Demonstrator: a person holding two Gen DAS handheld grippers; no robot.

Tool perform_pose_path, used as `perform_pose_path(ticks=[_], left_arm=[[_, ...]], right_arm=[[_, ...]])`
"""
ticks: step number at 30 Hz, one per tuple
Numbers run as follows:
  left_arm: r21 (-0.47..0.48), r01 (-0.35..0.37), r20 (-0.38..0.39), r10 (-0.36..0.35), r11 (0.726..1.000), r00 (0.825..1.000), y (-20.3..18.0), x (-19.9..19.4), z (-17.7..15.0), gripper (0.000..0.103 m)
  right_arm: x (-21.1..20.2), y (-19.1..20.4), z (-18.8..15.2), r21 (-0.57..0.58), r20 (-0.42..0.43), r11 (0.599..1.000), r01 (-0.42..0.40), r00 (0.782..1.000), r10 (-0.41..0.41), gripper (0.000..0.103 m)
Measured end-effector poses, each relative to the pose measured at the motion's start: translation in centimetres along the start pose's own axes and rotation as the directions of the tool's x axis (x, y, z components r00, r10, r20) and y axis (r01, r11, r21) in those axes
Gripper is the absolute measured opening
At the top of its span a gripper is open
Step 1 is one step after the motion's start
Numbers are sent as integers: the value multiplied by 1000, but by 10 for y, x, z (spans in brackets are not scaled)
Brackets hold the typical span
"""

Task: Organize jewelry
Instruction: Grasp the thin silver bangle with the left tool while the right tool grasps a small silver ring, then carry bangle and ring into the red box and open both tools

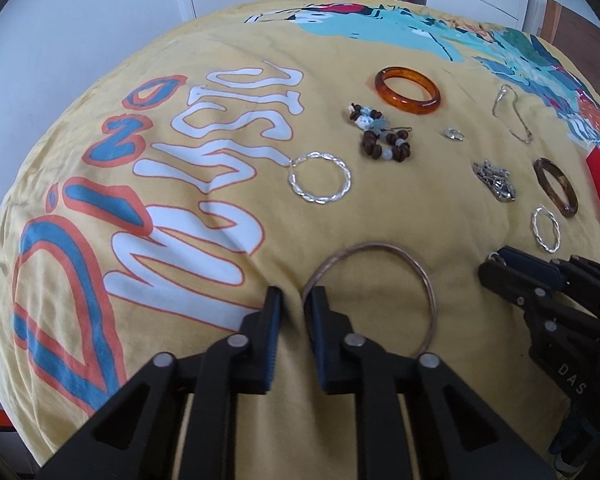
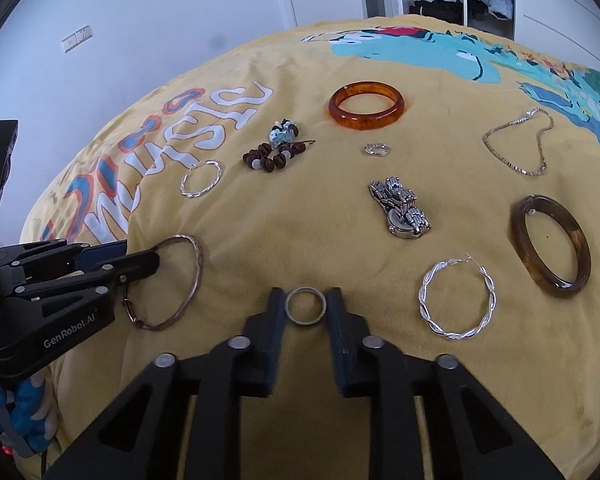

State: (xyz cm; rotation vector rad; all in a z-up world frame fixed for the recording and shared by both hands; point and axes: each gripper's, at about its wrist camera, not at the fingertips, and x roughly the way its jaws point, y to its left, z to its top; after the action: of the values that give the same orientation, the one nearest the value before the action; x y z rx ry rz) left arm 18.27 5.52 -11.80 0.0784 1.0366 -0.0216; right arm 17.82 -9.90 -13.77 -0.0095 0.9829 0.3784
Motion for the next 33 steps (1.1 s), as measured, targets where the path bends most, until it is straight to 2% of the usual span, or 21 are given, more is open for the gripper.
perform_pose_path(ticks=[5,12,18,27,33], left_arm=[[-27,2,5,-2,1000,1000,5,-12,1,6],[-67,13,26,-11,998,1000,8,-42,1,4],[-51,21,50,-18,998,999,-1,-71,-5,3],[18,24,80,-26,1000,996,-39,-110,-7,3],[116,82,101,-94,990,990,-98,-133,3,3]], right_arm=[[-15,3,-3,-1,0,1000,-20,1000,20,20],[-60,9,-18,10,40,999,-43,998,42,20],[-99,4,-36,30,69,999,-33,997,31,20],[-156,-23,-61,86,128,996,-1,992,-10,20],[-193,-69,-79,153,156,986,62,984,-87,20]])
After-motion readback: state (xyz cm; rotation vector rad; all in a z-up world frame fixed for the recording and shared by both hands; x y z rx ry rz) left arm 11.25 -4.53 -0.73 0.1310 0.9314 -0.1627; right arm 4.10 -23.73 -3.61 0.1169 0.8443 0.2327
